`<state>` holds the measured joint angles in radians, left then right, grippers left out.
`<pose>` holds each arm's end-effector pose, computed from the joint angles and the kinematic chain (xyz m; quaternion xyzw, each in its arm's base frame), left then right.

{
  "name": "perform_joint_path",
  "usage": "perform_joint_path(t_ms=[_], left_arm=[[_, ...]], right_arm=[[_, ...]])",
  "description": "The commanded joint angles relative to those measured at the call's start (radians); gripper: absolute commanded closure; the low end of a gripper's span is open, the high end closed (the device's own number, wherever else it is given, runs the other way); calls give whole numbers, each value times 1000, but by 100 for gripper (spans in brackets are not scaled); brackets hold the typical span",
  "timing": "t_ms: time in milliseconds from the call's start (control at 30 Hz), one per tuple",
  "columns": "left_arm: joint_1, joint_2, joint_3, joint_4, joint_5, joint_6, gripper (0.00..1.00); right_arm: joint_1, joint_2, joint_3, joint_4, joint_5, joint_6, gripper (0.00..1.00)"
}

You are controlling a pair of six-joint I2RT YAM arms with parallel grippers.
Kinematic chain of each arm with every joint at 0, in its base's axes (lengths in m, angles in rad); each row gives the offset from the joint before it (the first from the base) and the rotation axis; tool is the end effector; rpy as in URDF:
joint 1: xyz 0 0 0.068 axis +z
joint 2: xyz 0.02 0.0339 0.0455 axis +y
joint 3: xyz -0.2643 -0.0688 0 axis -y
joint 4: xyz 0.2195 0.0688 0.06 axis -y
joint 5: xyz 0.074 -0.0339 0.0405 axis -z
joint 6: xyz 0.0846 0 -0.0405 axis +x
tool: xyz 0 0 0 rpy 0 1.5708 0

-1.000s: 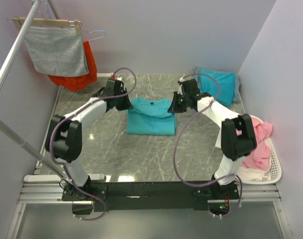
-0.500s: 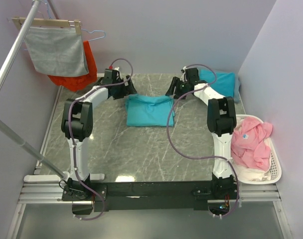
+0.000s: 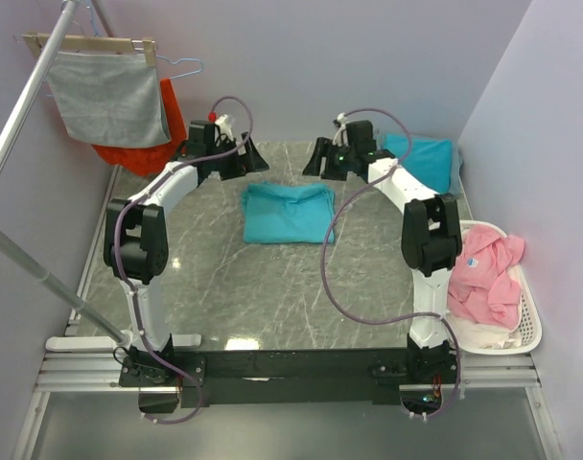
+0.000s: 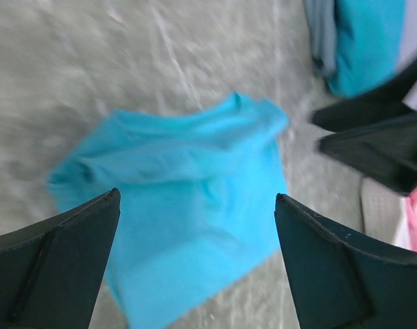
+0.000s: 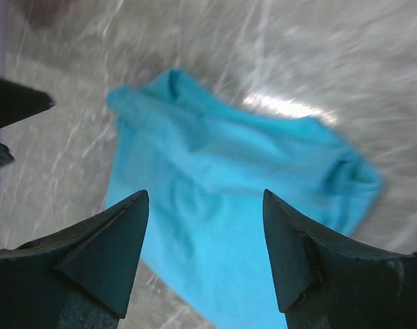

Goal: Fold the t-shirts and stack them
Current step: Fold the tshirt

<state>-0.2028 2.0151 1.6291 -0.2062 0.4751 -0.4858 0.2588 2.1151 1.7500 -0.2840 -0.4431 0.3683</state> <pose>0.4657 -0.1353 0.2418 -0.0115 0.8649 -0.3497 0.3599 0.4771 0.1638 0.2263 -0.0498 0.8778 0.3210 0.3520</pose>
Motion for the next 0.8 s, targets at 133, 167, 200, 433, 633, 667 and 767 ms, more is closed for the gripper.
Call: perform_joint_path(t_ms=[133,167,200,433,633,667,767], left_arm=[[-59,13,-72,17,177,3,0],[-61,23,-68,21,181,0,1],[-63,34,-61,22,178,-3,0],[-64,164,58,21,161,1,1],[-58,281,201,7,145,9,1],[-57,293,227,10,139,6,1],[-44,342,276,10,135,3,1]], right_arm=[[63,-29,-72,-27,-55,1,27],[65,-23,-70,-27,-54,1,27],[65,-14,-60,-29,-54,3,27],[57,161,156,-122,-35,-31,27],[36,265,301,-141,-23,-20,27],[33,275,318,-141,-20,-20,27],[17,319,396,-139,-16,-11,27]])
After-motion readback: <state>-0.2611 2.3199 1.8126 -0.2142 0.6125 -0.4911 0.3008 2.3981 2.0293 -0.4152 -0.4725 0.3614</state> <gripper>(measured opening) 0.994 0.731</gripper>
